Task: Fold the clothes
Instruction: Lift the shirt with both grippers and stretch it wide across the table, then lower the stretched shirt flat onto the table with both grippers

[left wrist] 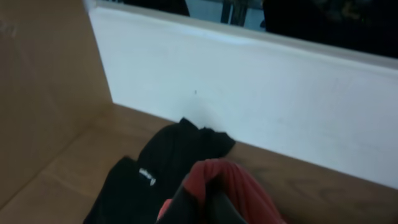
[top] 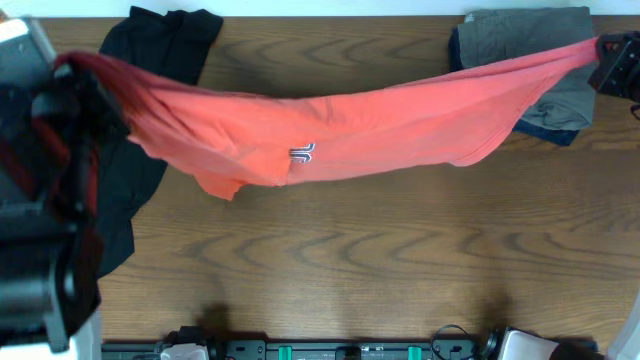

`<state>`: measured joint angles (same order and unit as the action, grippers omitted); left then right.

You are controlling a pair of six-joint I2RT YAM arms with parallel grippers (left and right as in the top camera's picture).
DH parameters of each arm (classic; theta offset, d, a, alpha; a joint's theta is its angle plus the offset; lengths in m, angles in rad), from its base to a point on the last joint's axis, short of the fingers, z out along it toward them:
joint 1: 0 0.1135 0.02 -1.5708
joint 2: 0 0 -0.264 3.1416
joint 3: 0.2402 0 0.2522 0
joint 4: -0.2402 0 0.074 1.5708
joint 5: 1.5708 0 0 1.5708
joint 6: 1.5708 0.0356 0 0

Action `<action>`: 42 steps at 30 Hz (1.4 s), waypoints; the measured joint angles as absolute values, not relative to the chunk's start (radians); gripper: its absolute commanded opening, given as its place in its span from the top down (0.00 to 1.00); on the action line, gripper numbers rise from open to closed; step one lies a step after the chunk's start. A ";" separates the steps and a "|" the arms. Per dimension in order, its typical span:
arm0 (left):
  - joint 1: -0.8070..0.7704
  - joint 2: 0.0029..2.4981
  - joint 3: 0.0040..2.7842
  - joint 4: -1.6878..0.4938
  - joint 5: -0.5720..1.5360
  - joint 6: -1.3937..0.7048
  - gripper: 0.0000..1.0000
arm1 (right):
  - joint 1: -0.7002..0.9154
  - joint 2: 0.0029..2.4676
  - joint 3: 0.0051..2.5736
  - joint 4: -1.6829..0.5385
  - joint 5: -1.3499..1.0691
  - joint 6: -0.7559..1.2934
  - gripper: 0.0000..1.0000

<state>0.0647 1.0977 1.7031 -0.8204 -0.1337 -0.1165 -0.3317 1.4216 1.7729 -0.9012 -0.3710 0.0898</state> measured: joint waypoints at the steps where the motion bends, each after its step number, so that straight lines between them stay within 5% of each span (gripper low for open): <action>1: 0.065 1.090 1.705 -0.845 -0.134 -0.118 0.94 | -0.332 1.414 1.773 -0.906 -0.371 0.090 0.99; 20: 0.064 1.547 1.707 -0.944 -0.059 -0.131 0.94 | -0.331 1.555 1.773 -0.967 -0.371 0.072 0.99; 34: 0.065 2.005 1.707 -0.767 -0.030 -0.131 0.92 | -0.257 1.745 1.773 -0.961 -0.366 0.059 0.99; 36: 0.065 2.041 1.707 -0.733 -0.030 -0.128 0.74 | -0.257 1.758 1.773 -0.960 -0.367 0.059 0.99; 39: 0.065 2.070 1.707 -0.693 -0.029 -0.110 0.30 | -0.257 1.763 1.773 -0.960 -0.366 0.056 0.99; 42: 0.065 2.059 1.707 -0.683 -0.030 -0.097 0.20 | -0.257 1.763 1.773 -0.960 -0.366 0.055 0.99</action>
